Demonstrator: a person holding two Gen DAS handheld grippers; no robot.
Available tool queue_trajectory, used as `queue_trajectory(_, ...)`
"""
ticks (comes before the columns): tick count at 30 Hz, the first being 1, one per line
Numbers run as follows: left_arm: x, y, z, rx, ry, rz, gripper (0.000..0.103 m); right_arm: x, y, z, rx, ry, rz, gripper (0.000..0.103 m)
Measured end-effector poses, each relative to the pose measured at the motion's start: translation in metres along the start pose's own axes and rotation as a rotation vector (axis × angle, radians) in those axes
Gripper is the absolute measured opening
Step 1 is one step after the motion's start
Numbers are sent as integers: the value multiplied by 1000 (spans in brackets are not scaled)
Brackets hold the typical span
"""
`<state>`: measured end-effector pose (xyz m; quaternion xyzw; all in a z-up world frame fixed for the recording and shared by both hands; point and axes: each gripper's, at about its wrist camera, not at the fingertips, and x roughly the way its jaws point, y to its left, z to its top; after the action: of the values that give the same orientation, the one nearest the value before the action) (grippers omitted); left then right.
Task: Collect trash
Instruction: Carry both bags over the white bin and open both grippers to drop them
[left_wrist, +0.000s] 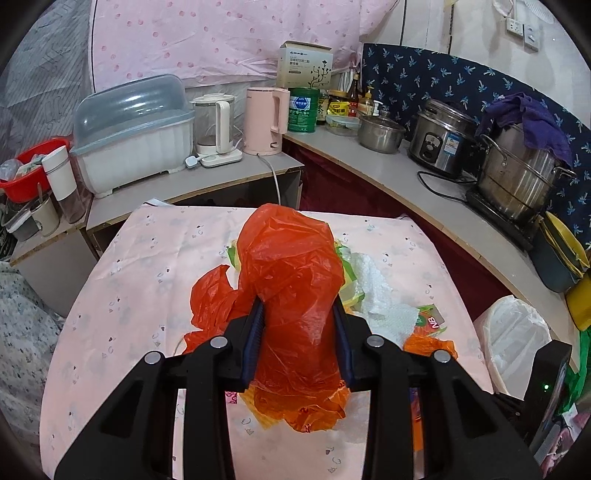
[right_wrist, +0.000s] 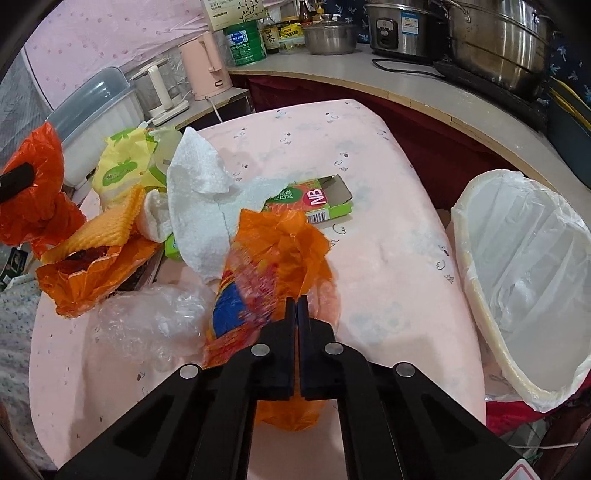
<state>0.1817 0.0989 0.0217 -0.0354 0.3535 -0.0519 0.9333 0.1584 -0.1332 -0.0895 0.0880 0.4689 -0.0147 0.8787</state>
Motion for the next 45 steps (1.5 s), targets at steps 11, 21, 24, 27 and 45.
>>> queue_trajectory(11,-36,-40,-3,53,-39,-68,32,-62,-23,5,44,-130,-1,1)
queue_trajectory(21,-52,-88,-10,130,-50,-139,32,-108,-63,6,109,-230,-37,1)
queue_trajectory(24,-51,-103,-11,148,-38,-172,32,-119,-77,7,133,-255,-54,1)
queue_trajectory(27,-50,-120,-12,173,-32,-197,32,-129,-94,9,157,-277,-70,1)
queue_trajectory(45,-17,-256,-24,339,75,-461,33,-152,-191,14,290,-333,-189,1)
